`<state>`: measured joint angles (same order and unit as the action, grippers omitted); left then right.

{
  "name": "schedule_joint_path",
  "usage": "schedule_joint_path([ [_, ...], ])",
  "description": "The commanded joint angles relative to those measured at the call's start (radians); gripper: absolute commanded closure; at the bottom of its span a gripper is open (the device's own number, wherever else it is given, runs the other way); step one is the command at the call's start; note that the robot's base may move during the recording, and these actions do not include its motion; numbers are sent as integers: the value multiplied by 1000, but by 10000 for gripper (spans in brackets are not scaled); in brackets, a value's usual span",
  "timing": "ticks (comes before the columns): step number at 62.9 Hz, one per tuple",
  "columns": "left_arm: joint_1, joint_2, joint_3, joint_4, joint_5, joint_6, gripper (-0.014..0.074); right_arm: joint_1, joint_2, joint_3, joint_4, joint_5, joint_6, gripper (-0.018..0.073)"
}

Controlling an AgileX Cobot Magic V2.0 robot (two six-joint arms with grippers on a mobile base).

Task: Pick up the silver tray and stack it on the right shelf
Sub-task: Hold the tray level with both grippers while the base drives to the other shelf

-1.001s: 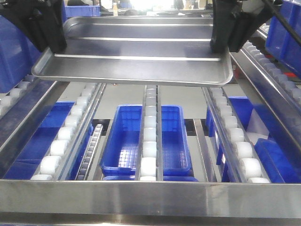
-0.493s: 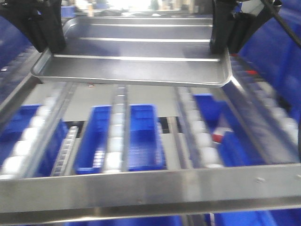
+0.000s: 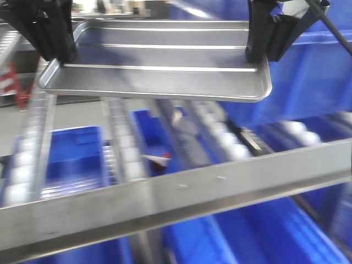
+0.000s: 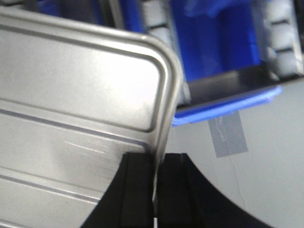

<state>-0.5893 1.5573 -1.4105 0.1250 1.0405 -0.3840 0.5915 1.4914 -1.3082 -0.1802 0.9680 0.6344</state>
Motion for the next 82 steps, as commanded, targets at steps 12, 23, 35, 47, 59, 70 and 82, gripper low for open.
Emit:
schedule_joint_path([
  [12,-24,-44,-39,-60,-73,11,689,9,-37,-42,32,-97,-28,503],
  [23,-24,-44,-39,-60,-73,11,689,9,-37,-42,32,-97,-28,503],
  [35,-24,-44,-39,-60,-73,11,689,9,-37,-42,32,-97,-28,503],
  [47,-24,-44,-39,-60,-73,11,689,9,-37,-42,32,-97,-28,503],
  [59,-24,-44,-39,-60,-73,11,689,9,-37,-42,32,-97,-28,503],
  [70,-24,-44,-39,-60,-73,11,689,9,-37,-42,32,-97,-28,503],
  [82,-24,-44,-39,-60,-73,11,689,9,-37,-42,32,-97,-28,503],
])
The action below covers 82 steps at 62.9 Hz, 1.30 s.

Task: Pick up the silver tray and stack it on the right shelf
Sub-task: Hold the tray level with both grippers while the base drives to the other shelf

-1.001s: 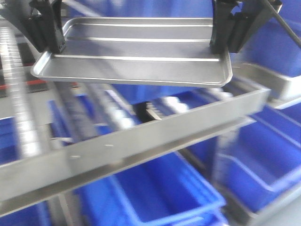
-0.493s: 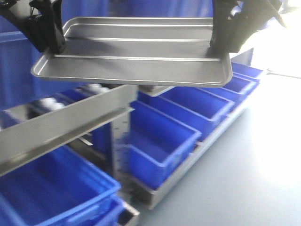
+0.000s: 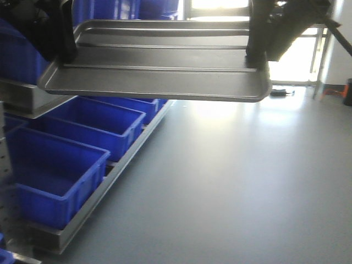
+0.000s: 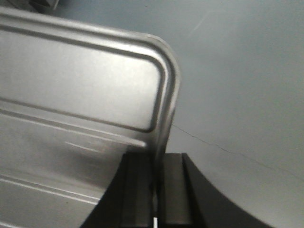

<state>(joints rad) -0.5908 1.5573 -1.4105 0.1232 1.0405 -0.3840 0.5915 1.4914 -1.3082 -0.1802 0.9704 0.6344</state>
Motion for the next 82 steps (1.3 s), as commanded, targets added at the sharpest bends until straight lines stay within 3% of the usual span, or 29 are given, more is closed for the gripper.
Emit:
schedule_joint_path([
  [1,-22,-44,-39,-58,-73,11,689,9,-37,-42,32,-100,-28,503],
  [82,-22,-44,-39,-62,-73,11,689,9,-37,-42,32,-100,-28,503],
])
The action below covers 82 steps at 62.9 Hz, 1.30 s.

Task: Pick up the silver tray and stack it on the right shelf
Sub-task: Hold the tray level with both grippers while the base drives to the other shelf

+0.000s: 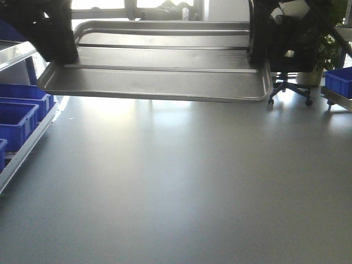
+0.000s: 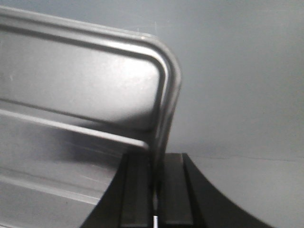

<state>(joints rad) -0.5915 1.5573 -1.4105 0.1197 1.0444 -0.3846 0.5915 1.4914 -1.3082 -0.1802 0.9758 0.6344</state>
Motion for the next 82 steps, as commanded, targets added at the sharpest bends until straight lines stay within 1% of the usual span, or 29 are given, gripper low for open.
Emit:
schedule_joint_path([
  [1,-22,-44,-39,-58,-77,12,689,9,-37,-42,32,-105,-28,503],
  [82,-22,-40,-39,-59,-75,12,689,9,-37,-42,32,-105,-28,503],
])
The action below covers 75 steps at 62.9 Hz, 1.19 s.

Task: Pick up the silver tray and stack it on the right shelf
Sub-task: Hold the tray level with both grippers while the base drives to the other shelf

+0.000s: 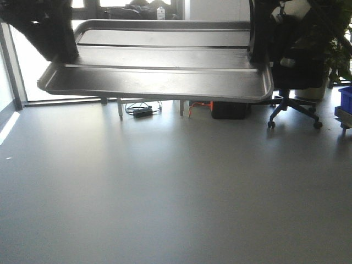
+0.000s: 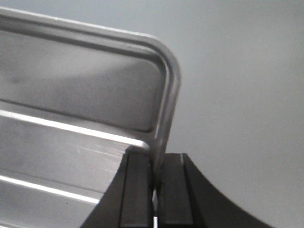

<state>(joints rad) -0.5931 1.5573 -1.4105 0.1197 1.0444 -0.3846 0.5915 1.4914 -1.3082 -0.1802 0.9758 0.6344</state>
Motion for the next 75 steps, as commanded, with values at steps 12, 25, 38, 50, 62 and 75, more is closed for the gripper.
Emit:
schedule_joint_path([
  [12,-20,-34,-39,-59,-75,12,689,7,-37,-42,32,-105,-28,503],
  [25,-20,-34,-39,-59,-75,12,689,7,-37,-42,32,-105,-28,503],
  [38,-20,-34,-39,-59,-75,12,689,7,-37,-42,32,-105,-28,503],
  [50,-20,-34,-39,-59,-75,12,689,7,-37,-42,32,-105,-28,503],
  [62,-20,-34,-39,-59,-75,12,689,7,-37,-42,32,-105,-28,503],
  [75,-20,-34,-39,-59,-75,12,689,7,-37,-42,30,-105,-28,503],
])
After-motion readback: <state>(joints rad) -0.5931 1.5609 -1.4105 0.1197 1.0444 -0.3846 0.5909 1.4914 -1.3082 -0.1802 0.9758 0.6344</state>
